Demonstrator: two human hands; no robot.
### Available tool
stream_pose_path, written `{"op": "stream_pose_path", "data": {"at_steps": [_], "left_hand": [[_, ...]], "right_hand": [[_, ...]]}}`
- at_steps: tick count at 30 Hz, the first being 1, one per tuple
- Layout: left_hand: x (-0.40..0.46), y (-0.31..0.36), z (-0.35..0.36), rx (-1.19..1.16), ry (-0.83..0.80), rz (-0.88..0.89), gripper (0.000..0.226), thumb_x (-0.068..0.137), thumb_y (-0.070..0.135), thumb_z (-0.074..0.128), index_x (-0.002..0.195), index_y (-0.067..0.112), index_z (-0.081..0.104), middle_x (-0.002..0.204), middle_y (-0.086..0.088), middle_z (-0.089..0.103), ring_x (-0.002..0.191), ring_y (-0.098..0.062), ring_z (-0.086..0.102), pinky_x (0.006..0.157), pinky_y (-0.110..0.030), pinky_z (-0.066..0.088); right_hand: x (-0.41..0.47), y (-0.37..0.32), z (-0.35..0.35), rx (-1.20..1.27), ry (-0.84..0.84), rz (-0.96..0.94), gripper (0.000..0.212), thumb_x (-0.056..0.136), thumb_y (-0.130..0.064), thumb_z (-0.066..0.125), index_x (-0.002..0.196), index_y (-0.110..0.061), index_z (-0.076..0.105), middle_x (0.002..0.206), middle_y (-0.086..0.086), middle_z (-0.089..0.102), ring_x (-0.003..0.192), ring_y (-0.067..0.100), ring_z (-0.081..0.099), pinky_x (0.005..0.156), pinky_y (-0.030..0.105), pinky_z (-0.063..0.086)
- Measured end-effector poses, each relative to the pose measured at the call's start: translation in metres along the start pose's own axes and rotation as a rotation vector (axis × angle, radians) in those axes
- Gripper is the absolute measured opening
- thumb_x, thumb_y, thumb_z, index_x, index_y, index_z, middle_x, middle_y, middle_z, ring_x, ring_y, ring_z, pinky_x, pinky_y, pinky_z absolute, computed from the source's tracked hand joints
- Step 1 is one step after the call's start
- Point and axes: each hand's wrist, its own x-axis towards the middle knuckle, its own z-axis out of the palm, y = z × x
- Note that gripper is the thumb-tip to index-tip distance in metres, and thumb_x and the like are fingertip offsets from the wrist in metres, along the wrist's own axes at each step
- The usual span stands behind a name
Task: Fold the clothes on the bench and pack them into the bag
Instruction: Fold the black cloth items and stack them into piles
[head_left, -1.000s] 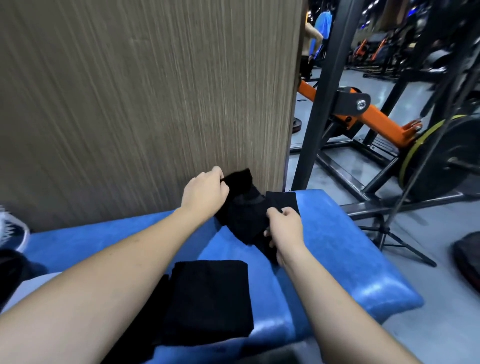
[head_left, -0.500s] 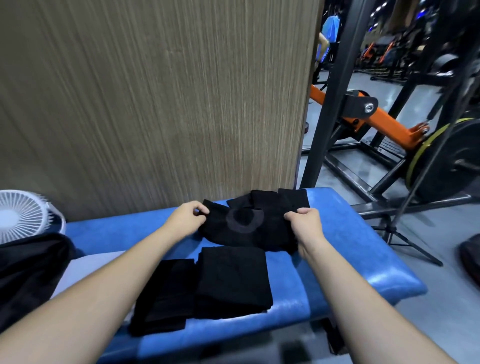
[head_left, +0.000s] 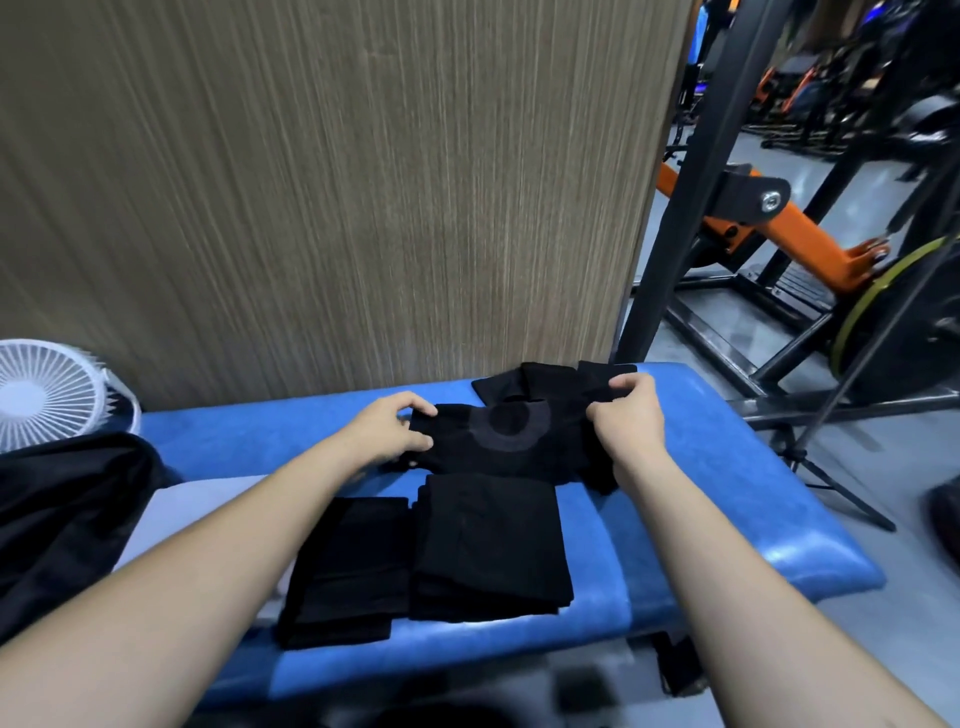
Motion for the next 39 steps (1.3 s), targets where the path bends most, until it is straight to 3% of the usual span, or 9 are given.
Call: {"op": "stream_pose_path", "data": {"at_steps": [6,9,12,18,23,25,30,34,39], "left_hand": [[-0.008,0.0,0.0,-0.192,0.002,-0.024,0.026,0.089,0.007,0.066,0.112,0.021,0.064,0.095,-0.007,0.073,0.065,-0.016,0.067,0.062,-0.026,0.05],[-0.011,0.0,0.002,-0.238,0.055,-0.012,0.022,0.095,0.005,0.057,0.113,0.015,0.062,0.092,-0.009,0.067,0.061,-0.017,0.065,0.057,-0.026,0.05],[-0.011,-0.002,0.004,-0.279,0.059,-0.009,0.022,0.097,0.003,0.051,0.115,0.01,0.061,0.09,-0.014,0.065,0.064,-0.025,0.064,0.059,-0.032,0.049],[-0.011,-0.003,0.005,-0.321,0.052,0.01,0.02,0.102,0.009,0.047,0.114,0.007,0.062,0.09,-0.021,0.065,0.056,-0.02,0.064,0.05,-0.025,0.05],[-0.01,-0.002,0.006,-0.355,0.017,0.018,0.036,0.106,0.032,0.038,0.101,0.008,0.065,0.082,-0.01,0.064,0.058,-0.014,0.059,0.056,-0.027,0.047],[-0.009,-0.001,0.007,-0.302,0.04,0.009,0.033,0.103,0.033,0.046,0.099,0.007,0.067,0.079,-0.006,0.065,0.059,-0.014,0.058,0.059,-0.028,0.047],[-0.003,-0.001,0.011,-0.221,0.107,-0.044,0.015,0.088,0.013,0.069,0.101,0.007,0.064,0.092,-0.013,0.073,0.078,-0.023,0.068,0.068,-0.033,0.052],[-0.002,0.0,0.012,-0.269,0.121,-0.05,0.014,0.087,0.011,0.07,0.099,0.01,0.062,0.089,-0.01,0.072,0.078,-0.023,0.07,0.076,-0.037,0.055],[-0.005,0.001,0.012,-0.292,0.103,-0.064,0.009,0.092,0.015,0.064,0.097,0.009,0.06,0.084,-0.01,0.067,0.072,-0.021,0.063,0.06,-0.03,0.049]], "right_hand": [[-0.015,-0.023,0.017,0.182,-0.075,-0.112,0.038,0.079,-0.006,0.062,0.107,-0.03,0.05,0.106,0.007,0.061,0.091,0.026,0.064,0.08,0.042,0.055],[-0.026,-0.032,0.034,0.185,-0.147,-0.198,0.038,0.078,-0.008,0.063,0.103,-0.032,0.05,0.104,0.009,0.062,0.091,0.028,0.066,0.08,0.045,0.057],[-0.035,-0.038,0.053,0.117,-0.221,-0.28,0.036,0.083,-0.006,0.064,0.11,-0.026,0.051,0.092,0.001,0.057,0.078,0.018,0.06,0.075,0.039,0.054],[-0.05,-0.04,0.093,-0.025,-0.358,-0.348,0.034,0.084,-0.005,0.065,0.111,-0.022,0.053,0.088,-0.005,0.053,0.08,0.014,0.054,0.068,0.028,0.045],[-0.058,-0.039,0.112,-0.113,-0.521,-0.239,0.041,0.085,-0.028,0.067,0.118,-0.023,0.044,0.088,-0.001,0.063,0.086,0.022,0.067,0.08,0.043,0.054],[-0.059,-0.037,0.115,-0.146,-0.581,-0.204,0.042,0.084,-0.033,0.063,0.119,-0.025,0.042,0.095,0.003,0.066,0.086,0.022,0.065,0.081,0.044,0.055],[-0.053,-0.039,0.104,-0.108,-0.492,-0.187,0.024,0.086,-0.012,0.053,0.106,-0.024,0.054,0.086,0.003,0.068,0.084,0.028,0.073,0.077,0.045,0.058],[-0.038,-0.034,0.077,-0.262,-0.297,-0.3,0.02,0.085,-0.006,0.05,0.098,-0.019,0.059,0.103,0.002,0.064,0.09,0.021,0.062,0.076,0.032,0.049],[-0.027,-0.018,0.06,-0.522,-0.337,-0.288,0.019,0.085,-0.018,0.062,0.099,-0.023,0.051,0.107,0.006,0.062,0.091,0.024,0.061,0.072,0.034,0.049]]}}
